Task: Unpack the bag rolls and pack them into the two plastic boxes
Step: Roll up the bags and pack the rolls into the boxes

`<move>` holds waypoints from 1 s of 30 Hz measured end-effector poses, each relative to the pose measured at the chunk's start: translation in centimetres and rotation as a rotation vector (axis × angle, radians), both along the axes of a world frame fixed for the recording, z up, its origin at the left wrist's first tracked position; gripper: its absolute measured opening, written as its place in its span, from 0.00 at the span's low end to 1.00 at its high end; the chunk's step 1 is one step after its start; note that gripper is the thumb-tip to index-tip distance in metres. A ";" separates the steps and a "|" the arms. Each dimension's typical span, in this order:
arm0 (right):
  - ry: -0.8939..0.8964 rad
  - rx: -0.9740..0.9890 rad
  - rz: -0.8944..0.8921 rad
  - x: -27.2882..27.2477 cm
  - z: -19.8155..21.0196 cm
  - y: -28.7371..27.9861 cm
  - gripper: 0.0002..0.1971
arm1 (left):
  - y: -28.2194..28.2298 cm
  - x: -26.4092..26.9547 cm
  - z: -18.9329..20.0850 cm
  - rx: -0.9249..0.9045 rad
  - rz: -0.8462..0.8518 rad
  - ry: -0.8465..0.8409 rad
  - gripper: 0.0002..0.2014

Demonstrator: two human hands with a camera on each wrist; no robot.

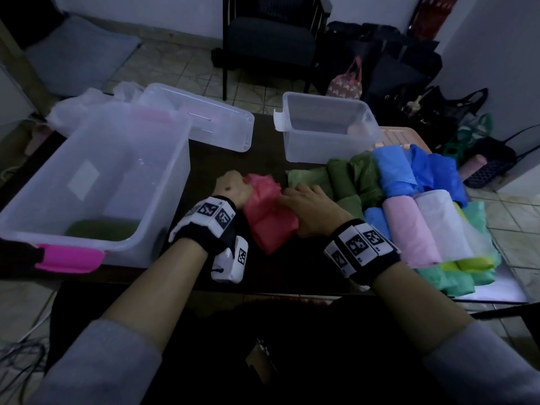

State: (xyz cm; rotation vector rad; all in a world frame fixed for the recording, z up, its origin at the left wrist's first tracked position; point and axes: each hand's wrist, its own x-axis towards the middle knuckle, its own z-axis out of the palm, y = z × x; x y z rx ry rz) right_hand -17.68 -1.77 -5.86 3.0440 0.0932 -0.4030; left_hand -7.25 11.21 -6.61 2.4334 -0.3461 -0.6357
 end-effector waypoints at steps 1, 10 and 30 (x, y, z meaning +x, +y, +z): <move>-0.012 0.001 0.018 -0.1 -0.3 0.5 0.30 | 0.1 0.4 0.5 -0.029 0.032 -0.042 0.19; 0.129 0.150 0.030 0.5 -2.0 3.3 0.34 | -0.1 1.4 1.0 0.092 -0.147 -0.186 0.12; 0.298 0.470 -0.026 1.7 -2.3 5.1 0.42 | -0.2 0.6 -2.0 0.479 -0.682 0.019 0.31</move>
